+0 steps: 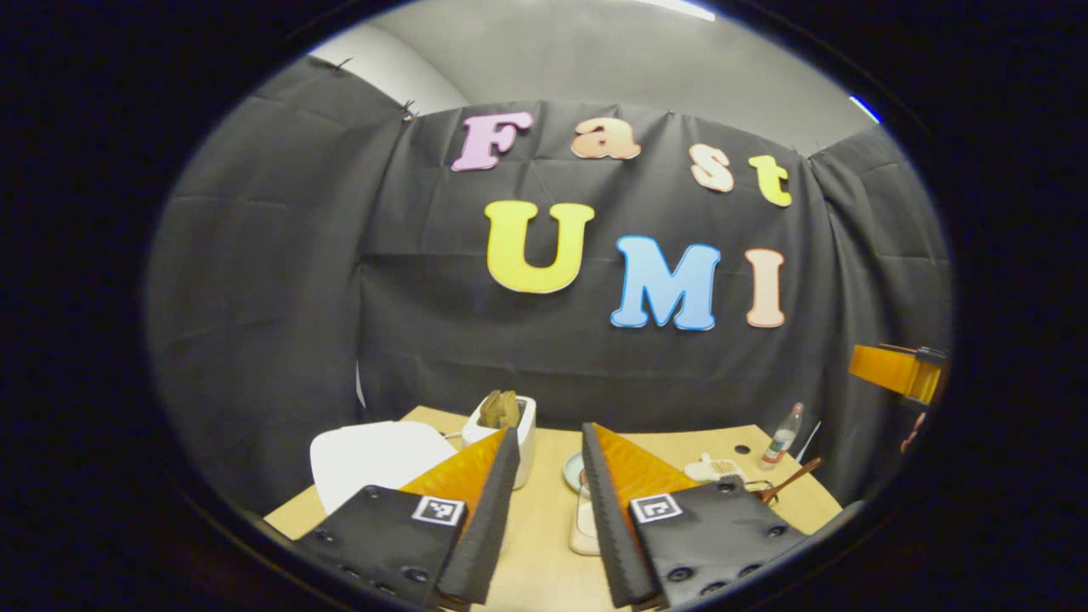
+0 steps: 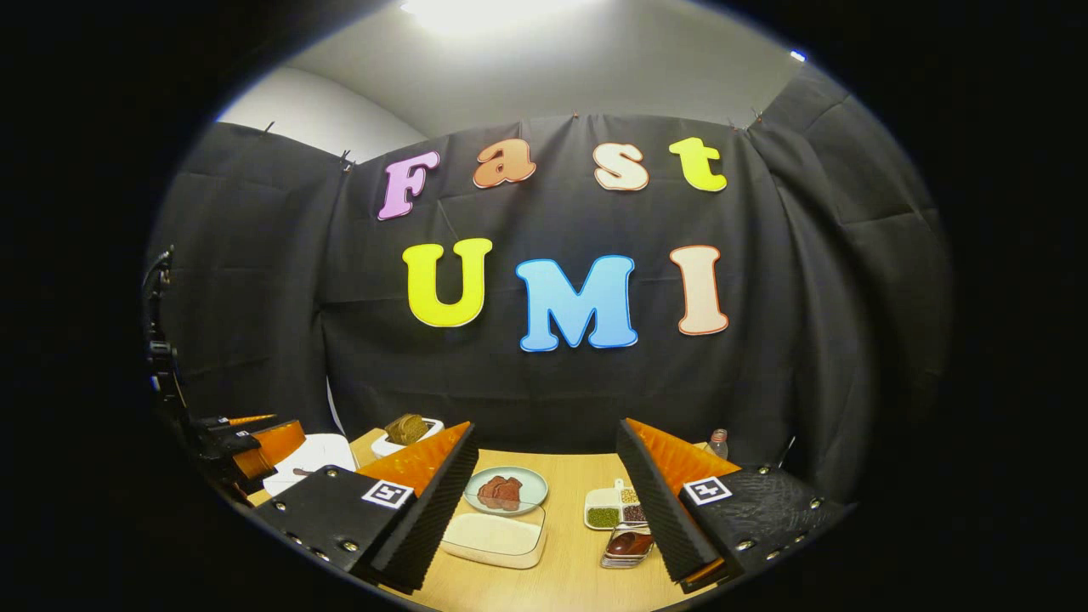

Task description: Close the left gripper, press the button to open the rice cooker; take a wooden spoon from the chopstick holder with the right hand, scoop a spoonful of rice and pour it into the rice cooker, then put the wooden spoon back into the chopstick holder.

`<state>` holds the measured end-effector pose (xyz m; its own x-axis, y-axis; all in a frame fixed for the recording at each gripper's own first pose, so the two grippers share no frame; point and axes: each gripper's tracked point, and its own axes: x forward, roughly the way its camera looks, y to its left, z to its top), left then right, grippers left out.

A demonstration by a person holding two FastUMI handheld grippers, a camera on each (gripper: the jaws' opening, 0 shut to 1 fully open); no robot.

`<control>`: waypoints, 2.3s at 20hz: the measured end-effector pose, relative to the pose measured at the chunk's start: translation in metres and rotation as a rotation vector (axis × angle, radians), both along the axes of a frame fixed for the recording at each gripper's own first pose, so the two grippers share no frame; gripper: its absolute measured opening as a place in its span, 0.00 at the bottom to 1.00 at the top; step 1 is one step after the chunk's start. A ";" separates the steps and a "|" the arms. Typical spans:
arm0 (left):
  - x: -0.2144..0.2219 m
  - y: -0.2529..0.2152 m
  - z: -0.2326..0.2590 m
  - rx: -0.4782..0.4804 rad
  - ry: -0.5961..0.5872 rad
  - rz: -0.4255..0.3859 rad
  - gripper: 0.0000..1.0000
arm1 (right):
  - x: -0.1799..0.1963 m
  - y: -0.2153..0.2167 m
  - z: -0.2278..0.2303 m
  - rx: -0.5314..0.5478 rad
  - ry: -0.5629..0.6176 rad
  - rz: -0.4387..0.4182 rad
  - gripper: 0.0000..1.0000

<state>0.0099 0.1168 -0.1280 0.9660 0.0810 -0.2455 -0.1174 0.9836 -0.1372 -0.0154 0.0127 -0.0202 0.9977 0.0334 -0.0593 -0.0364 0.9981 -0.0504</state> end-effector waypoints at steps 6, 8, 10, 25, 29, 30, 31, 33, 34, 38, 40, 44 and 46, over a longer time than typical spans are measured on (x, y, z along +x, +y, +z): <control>0.003 0.078 -0.075 -0.039 0.193 0.112 0.09 | -0.001 0.002 -0.018 -0.001 0.055 0.004 1.00; 0.005 0.097 -0.098 -0.047 0.247 0.124 0.07 | -0.002 0.000 -0.018 -0.001 0.055 -0.002 1.00; 0.011 0.114 -0.126 -0.060 0.311 0.137 0.09 | -0.002 0.000 -0.022 0.001 0.061 -0.008 1.00; 0.036 0.150 -0.143 0.003 0.369 0.159 0.09 | -0.006 -0.031 -0.023 0.005 0.066 -0.089 1.00; 0.044 0.157 -0.057 0.053 0.154 0.202 0.47 | -0.007 -0.032 -0.023 0.012 0.062 -0.085 1.00; 0.046 0.157 -0.035 0.070 0.113 0.206 0.66 | -0.007 -0.031 -0.022 0.016 0.061 -0.082 1.00; 0.046 0.155 -0.022 0.075 0.089 0.205 0.84 | -0.007 -0.031 -0.022 0.019 0.060 -0.081 1.00; 0.043 0.148 0.000 0.069 0.040 0.206 0.93 | -0.008 -0.033 -0.022 0.022 0.056 -0.081 1.00; 0.040 0.144 0.012 0.072 0.011 0.207 0.94 | -0.008 -0.035 -0.022 0.022 0.054 -0.083 1.00; 0.027 0.124 0.045 0.108 -0.084 0.196 0.93 | -0.009 -0.049 -0.025 0.033 0.054 -0.106 1.00; 0.022 0.107 0.063 0.120 -0.136 0.171 0.94 | -0.008 -0.059 -0.027 0.043 0.051 -0.125 1.00; 0.012 0.066 0.098 0.117 -0.242 0.120 0.96 | -0.005 -0.086 -0.034 0.074 0.053 -0.163 0.99; 0.006 0.053 0.108 0.141 -0.276 0.122 0.96 | -0.003 -0.100 -0.039 0.072 0.059 -0.186 0.99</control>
<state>0.0163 0.1696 -0.0196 0.9756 0.2144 0.0465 -0.2125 0.9762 -0.0435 -0.0185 -0.0877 -0.0594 0.9820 -0.1447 -0.1214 0.1479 0.9888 0.0177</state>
